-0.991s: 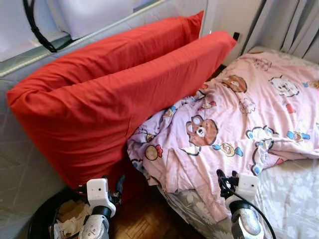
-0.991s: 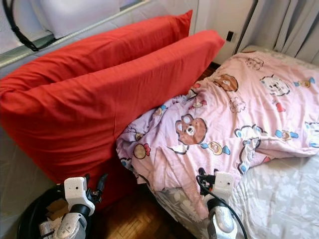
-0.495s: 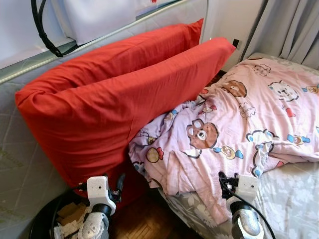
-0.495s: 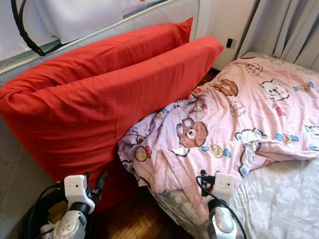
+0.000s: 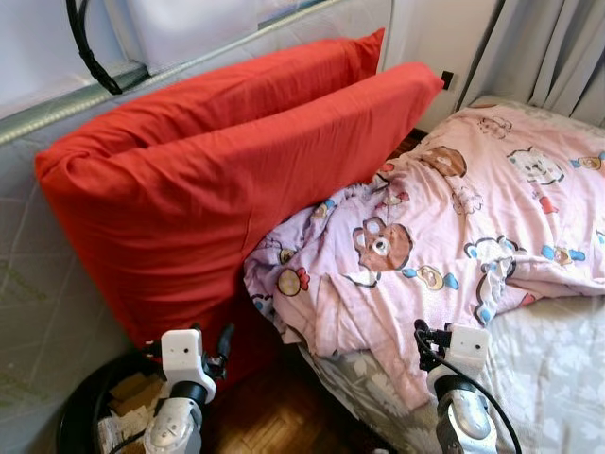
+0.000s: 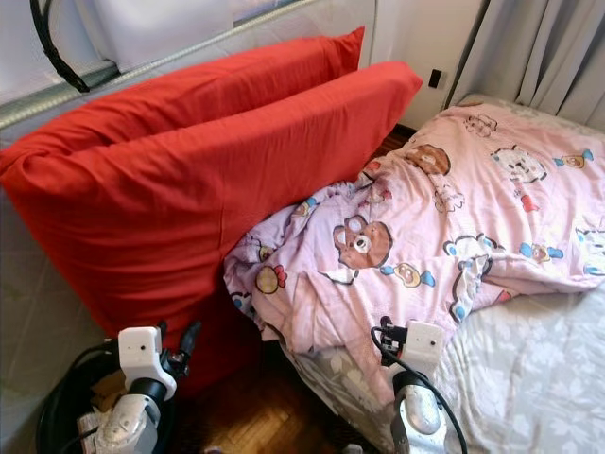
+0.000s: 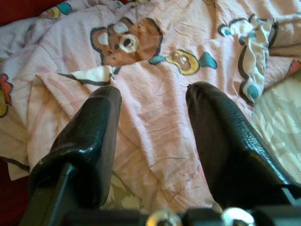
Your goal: Clean up the room
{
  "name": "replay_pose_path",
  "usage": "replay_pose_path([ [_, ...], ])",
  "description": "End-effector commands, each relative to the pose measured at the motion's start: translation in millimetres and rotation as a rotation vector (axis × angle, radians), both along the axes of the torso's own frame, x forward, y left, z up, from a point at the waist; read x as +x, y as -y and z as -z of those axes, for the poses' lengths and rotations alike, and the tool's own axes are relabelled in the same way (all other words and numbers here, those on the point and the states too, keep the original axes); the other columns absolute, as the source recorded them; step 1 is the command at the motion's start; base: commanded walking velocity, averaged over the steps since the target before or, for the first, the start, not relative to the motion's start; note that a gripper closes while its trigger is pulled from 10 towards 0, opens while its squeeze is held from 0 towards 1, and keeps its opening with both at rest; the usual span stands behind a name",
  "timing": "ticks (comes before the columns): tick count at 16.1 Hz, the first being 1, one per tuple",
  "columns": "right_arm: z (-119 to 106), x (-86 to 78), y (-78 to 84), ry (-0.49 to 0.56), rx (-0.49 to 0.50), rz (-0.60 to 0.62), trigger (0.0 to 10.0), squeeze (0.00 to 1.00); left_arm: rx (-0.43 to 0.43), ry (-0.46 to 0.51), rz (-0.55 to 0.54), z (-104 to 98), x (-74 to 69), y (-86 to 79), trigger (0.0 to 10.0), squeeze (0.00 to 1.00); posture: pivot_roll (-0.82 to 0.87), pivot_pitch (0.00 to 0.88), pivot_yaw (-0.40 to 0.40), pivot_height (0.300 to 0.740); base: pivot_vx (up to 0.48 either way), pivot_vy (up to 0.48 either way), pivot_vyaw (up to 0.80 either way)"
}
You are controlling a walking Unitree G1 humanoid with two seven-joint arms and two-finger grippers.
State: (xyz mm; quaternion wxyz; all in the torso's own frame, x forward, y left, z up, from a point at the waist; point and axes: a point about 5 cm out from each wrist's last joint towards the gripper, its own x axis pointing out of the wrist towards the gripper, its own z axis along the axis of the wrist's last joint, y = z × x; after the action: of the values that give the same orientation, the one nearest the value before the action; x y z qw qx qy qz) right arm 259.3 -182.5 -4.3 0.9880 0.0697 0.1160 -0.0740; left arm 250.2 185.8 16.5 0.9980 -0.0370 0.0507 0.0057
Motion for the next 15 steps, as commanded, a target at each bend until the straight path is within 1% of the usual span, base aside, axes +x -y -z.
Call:
replay_pose_path([
  [1, -1.9, 1.6, -1.9, 0.007, -0.001, 0.001, 10.0, 0.00, -0.009, -0.014, -0.019, 0.1, -0.8, -4.4, 10.0, 0.00, -0.02, 0.173, 0.009, 0.663, 0.000, 0.000, 0.00],
  [5, -2.3, 3.4, -3.1, -0.004, -0.004, 0.002, 10.0, 0.00, -0.006, -0.016, -0.016, -0.2, 0.3, -3.8, 10.0, 0.00, -0.02, 0.182, 0.009, 0.663, 0.000, 0.000, 0.00],
  [7, 2.0, 3.3, -2.9, -0.050, -0.011, -0.003, 10.0, 0.00, -0.006, -0.019, -0.014, -0.3, 0.3, -3.1, 10.0, 0.00, -0.02, 0.183, 0.009, 0.658, 0.000, 0.000, 0.00],
  [9, 3.0, 2.8, -2.3, -0.055, -0.013, 0.000, 10.0, 0.00, -0.009, -0.025, -0.012, 0.6, -0.8, -1.8, 10.0, 0.00, -0.02, 0.184, 0.009, 0.633, 0.000, 0.000, 0.00],
  [10, 1.5, 2.2, -2.2, -0.034, -0.005, 0.000, 10.0, 0.00, -0.010, -0.027, -0.011, 1.2, -1.8, -1.2, 10.0, 0.00, -0.02, 0.185, 0.010, 0.633, 0.000, 0.000, 0.00],
  [15, 2.2, 2.6, -3.2, -0.046, -0.005, -0.007, 10.0, 0.00, -0.013, -0.030, -0.007, 1.2, -2.7, -0.4, 10.0, 0.00, -0.02, 0.187, 0.011, 0.633, 0.000, 0.000, 0.00],
])
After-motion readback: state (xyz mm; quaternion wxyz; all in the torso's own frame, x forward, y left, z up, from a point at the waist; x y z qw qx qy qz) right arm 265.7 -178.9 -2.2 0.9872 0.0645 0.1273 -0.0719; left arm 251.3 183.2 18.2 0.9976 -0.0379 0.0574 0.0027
